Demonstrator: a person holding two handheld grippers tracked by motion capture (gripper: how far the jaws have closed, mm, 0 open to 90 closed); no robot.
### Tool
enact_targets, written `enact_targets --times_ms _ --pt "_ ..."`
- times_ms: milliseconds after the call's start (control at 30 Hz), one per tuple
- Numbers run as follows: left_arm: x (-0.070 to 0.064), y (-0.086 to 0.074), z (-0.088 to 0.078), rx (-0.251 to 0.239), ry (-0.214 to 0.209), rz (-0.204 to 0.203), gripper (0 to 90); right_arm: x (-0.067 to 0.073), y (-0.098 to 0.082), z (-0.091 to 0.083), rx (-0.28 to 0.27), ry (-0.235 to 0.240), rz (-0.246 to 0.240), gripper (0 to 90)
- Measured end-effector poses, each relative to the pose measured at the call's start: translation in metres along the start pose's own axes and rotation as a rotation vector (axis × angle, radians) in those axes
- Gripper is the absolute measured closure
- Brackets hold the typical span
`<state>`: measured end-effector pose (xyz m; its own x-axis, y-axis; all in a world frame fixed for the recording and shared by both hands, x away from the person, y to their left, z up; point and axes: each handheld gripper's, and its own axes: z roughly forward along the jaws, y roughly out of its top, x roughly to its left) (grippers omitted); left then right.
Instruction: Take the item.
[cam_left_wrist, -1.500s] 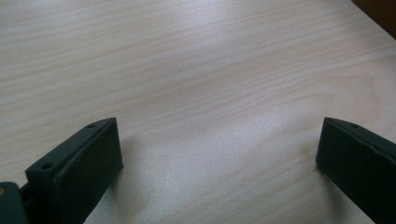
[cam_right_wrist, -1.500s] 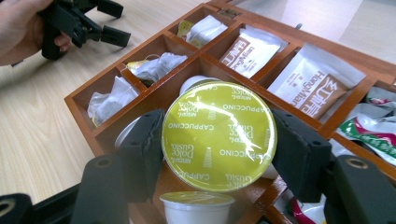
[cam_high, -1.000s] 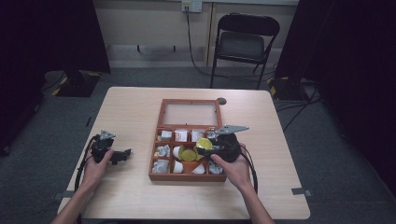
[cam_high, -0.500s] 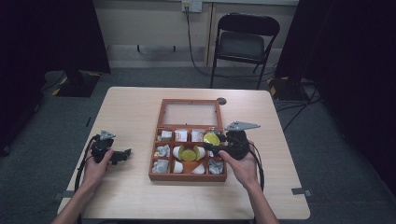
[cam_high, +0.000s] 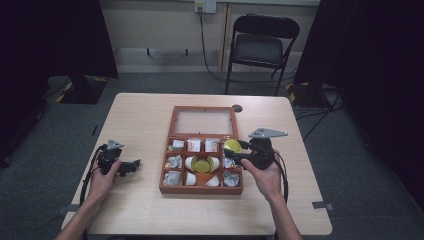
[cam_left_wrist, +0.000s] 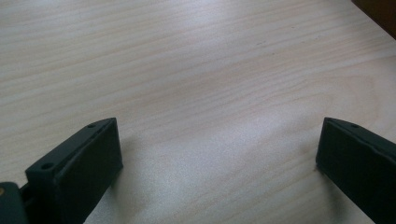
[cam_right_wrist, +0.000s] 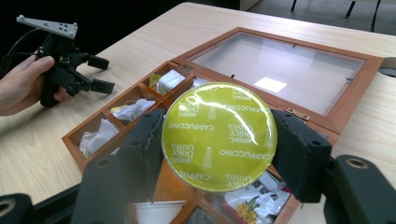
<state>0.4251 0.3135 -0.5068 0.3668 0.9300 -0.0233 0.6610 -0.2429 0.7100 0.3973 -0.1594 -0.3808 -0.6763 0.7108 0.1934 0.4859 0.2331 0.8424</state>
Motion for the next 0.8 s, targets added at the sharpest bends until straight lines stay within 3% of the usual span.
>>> enact_targets --times_ms 800 --pt "0.000 0.000 0.000 0.000 0.000 0.000 0.0 -0.018 0.005 -0.028 -0.056 -0.051 0.021 38.2"
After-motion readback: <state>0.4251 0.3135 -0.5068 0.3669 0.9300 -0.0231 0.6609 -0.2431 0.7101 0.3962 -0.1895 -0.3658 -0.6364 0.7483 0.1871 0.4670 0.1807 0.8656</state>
